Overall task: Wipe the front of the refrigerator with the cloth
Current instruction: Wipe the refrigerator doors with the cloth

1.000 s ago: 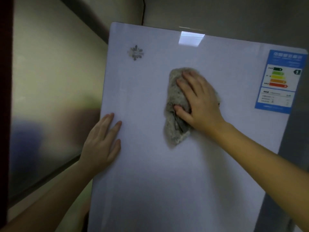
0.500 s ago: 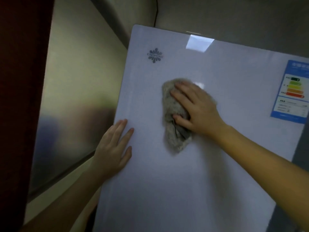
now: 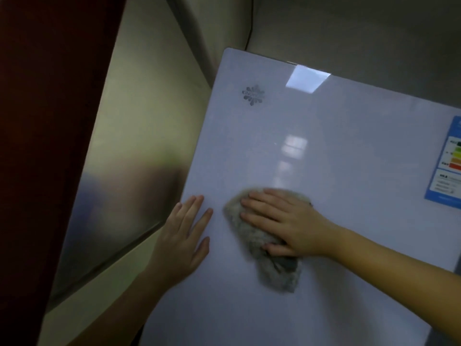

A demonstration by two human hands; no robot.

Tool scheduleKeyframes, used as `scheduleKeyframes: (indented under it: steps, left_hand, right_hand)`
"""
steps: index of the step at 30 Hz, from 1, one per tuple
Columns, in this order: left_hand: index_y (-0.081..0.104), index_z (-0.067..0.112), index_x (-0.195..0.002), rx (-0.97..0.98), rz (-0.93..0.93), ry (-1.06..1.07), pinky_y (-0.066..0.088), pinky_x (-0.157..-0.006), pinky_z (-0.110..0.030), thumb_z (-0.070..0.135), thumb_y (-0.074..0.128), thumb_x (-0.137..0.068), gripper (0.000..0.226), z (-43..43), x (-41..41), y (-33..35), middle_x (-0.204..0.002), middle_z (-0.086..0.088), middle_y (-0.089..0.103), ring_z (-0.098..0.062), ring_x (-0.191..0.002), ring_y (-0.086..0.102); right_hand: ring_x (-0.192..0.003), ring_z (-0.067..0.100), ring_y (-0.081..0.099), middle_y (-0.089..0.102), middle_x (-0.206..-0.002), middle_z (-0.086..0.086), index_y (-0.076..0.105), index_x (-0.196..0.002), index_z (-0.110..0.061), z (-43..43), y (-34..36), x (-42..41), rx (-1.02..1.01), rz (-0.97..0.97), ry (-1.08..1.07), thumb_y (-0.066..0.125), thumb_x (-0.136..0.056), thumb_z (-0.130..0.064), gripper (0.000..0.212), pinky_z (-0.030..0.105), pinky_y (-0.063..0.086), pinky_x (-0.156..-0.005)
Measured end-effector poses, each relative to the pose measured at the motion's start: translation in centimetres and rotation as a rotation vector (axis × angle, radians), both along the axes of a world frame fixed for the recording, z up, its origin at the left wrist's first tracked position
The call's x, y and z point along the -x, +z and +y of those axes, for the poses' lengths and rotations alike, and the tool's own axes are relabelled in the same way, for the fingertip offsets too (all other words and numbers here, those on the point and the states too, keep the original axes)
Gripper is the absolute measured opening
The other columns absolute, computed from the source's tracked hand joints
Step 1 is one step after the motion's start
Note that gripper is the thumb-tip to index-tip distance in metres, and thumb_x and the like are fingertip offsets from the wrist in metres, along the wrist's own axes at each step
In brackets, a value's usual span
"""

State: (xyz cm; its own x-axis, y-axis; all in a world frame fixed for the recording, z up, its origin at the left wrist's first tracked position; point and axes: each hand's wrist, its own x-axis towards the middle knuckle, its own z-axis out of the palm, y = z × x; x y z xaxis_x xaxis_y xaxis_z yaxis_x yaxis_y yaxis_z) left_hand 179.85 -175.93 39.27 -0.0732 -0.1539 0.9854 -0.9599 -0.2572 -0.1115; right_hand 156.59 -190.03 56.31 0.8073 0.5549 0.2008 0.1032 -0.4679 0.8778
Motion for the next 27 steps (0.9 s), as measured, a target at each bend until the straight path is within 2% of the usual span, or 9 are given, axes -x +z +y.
scheduleKeyframes:
  steps: [3, 6, 8, 11, 17, 19, 22, 24, 27]
  left_hand:
    - [0.048, 0.005, -0.149, 0.006, 0.015, -0.003, 0.023, -0.127, -0.05, 0.032, 0.05, -0.099, 0.056, -0.2, 0.1, -0.2, -0.161, -0.02, 0.037, -0.034, -0.153, 0.03]
    - [0.048, 0.006, -0.149, 0.003, 0.029, -0.014, 0.022, -0.128, -0.048, 0.033, 0.049, -0.099, 0.057, -0.3, 0.2, -0.2, -0.161, -0.019, 0.037, -0.033, -0.154, 0.029]
    - [0.047, 0.006, -0.149, 0.004, 0.02, -0.016, 0.021, -0.128, -0.048, 0.032, 0.05, -0.099, 0.057, -0.2, 0.0, -0.2, -0.161, -0.019, 0.037, -0.033, -0.154, 0.029]
    - [0.046, 0.007, -0.151, 0.0, 0.018, -0.025, 0.021, -0.128, -0.048, 0.032, 0.051, -0.1, 0.057, 0.0, -0.1, -0.4, -0.163, -0.018, 0.035, -0.032, -0.155, 0.028]
    - [0.041, 0.009, -0.153, -0.018, 0.017, -0.039, 0.023, -0.128, -0.047, 0.032, 0.05, -0.101, 0.058, 0.3, -0.5, -2.2, -0.165, -0.016, 0.032, -0.032, -0.155, 0.028]
    - [0.04, 0.009, -0.154, -0.028, 0.027, -0.041, 0.021, -0.128, -0.046, 0.033, 0.049, -0.101, 0.058, 0.4, -0.4, -2.9, -0.165, -0.016, 0.031, -0.032, -0.155, 0.027]
    - [0.042, 0.007, -0.152, -0.031, 0.033, -0.039, 0.022, -0.128, -0.047, 0.032, 0.049, -0.101, 0.057, 0.4, -0.4, -3.4, -0.165, -0.016, 0.032, -0.032, -0.155, 0.027]
    - [0.044, 0.006, -0.152, -0.034, 0.028, -0.037, 0.022, -0.128, -0.047, 0.031, 0.051, -0.1, 0.057, 0.5, -0.4, -3.3, -0.164, -0.017, 0.032, -0.033, -0.155, 0.028]
    - [0.044, 0.006, -0.152, -0.041, 0.028, -0.027, 0.023, -0.127, -0.047, 0.031, 0.051, -0.1, 0.057, 0.4, -0.4, -3.4, -0.164, -0.017, 0.033, -0.032, -0.155, 0.027]
  right_hand:
    - [-0.141, 0.036, 0.049, 0.051, -0.152, 0.017, 0.054, -0.145, -0.008, -0.1, 3.8, 0.0, -0.079, -0.205, 0.023, 0.045, -0.099, -0.054, 0.065, 0.048, 0.04, -0.117]
    - [-0.143, 0.038, 0.045, 0.048, -0.153, 0.019, 0.053, -0.146, -0.005, 0.9, 7.3, -1.1, -0.231, -0.438, 0.04, 0.056, -0.095, -0.048, 0.066, 0.049, 0.035, -0.12]
    - [-0.146, 0.038, 0.041, 0.046, -0.154, 0.019, 0.051, -0.147, -0.005, 2.0, 7.7, -2.6, -0.293, -0.497, 0.024, 0.058, -0.094, -0.047, 0.068, 0.05, 0.032, -0.122]
    - [-0.145, 0.038, 0.042, 0.046, -0.155, 0.019, 0.052, -0.147, -0.006, 3.5, 5.5, -4.7, -0.28, -0.431, 0.01, 0.063, -0.092, -0.047, 0.07, 0.052, 0.032, -0.121]
    - [-0.149, 0.033, 0.038, 0.043, -0.159, 0.014, 0.05, -0.149, -0.011, 3.5, -0.5, -5.2, -0.098, -0.104, -0.015, 0.058, -0.096, -0.05, 0.066, 0.051, 0.032, -0.122]
    - [-0.149, 0.034, 0.039, 0.043, -0.158, 0.015, 0.049, -0.149, -0.01, 3.3, 0.6, -5.2, -0.122, -0.128, -0.025, 0.059, -0.095, -0.049, 0.067, 0.053, 0.034, -0.12]
    - [-0.145, 0.037, 0.043, 0.046, -0.156, 0.018, 0.05, -0.148, -0.009, 3.8, 4.2, -5.7, -0.227, -0.3, -0.013, 0.062, -0.093, -0.047, 0.068, 0.054, 0.037, -0.118]
    - [-0.145, 0.038, 0.043, 0.046, -0.155, 0.018, 0.051, -0.147, -0.007, 4.8, 6.2, -6.7, -0.3, -0.403, 0.005, 0.063, -0.092, -0.046, 0.068, 0.054, 0.035, -0.118]
    - [-0.146, 0.037, 0.039, 0.043, -0.157, 0.017, 0.049, -0.149, -0.008, 6.4, 6.2, -8.7, -0.357, -0.445, -0.009, 0.062, -0.092, -0.046, 0.07, 0.053, 0.03, -0.121]
